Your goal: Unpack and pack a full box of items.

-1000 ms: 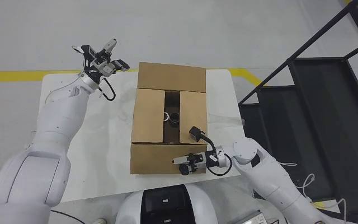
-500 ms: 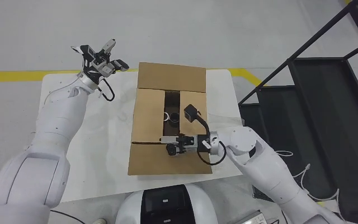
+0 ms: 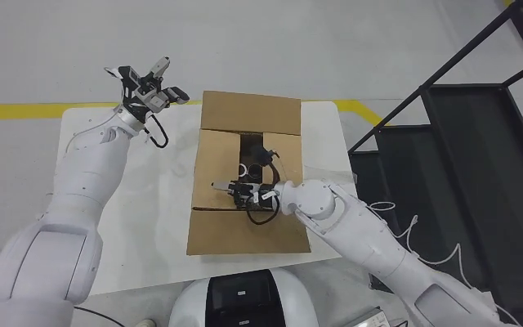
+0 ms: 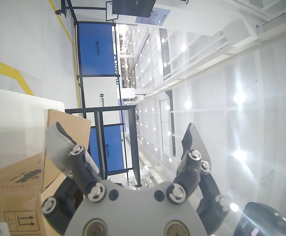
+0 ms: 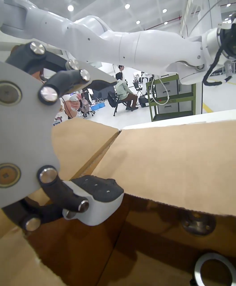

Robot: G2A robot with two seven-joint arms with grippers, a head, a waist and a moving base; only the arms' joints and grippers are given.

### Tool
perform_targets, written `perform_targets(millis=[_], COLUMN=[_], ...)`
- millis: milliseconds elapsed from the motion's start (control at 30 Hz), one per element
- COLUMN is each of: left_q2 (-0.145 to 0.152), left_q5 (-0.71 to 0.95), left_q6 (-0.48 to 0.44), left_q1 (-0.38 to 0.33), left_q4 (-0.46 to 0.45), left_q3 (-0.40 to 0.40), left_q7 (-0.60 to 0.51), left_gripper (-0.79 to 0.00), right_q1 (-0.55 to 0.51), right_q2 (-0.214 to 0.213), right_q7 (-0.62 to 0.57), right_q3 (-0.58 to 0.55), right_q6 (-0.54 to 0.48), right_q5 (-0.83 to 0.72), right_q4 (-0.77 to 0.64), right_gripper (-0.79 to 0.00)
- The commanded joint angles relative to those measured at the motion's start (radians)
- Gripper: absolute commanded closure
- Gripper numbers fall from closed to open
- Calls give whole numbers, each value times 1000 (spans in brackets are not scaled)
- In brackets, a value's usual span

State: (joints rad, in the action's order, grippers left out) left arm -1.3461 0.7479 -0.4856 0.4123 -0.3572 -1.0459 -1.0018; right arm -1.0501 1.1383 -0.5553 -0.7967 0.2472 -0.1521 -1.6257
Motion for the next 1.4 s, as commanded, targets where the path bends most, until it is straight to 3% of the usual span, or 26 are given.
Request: perform_targets(millis=[0, 333, 633, 1000, 1133, 1367], left_q2=[8, 44, 54, 53, 55, 62], left_q5=[-14, -70, -117, -140, -143, -134], left_q6=[7, 70, 129, 154, 156, 155], left_q1=[14, 87, 122, 143, 152, 176], left_q4=[-37, -202, -283, -330, -349, -389], left_q3=[-7, -54, -69, -76, -85, -110], left_q7=[13, 53, 88, 109, 107, 93], left_gripper=[-785, -785, -785, -785, -785, -785], right_q1=[1, -91, -129, -41, -18, -22], right_q2=[4, -24, -37, 5, 24, 27], right_q7=[-5, 17, -41, -18, -59, -266], right_q3=[5, -94, -183, -61, -42, -88], right_q6=[-2, 29, 4, 36, -20, -205], right_q5=[-13, 72, 26, 58, -41, -243], right_q4=[-11, -165, -130, 19, 52, 63], right_gripper=[-785, -785, -785, -785, -785, -785])
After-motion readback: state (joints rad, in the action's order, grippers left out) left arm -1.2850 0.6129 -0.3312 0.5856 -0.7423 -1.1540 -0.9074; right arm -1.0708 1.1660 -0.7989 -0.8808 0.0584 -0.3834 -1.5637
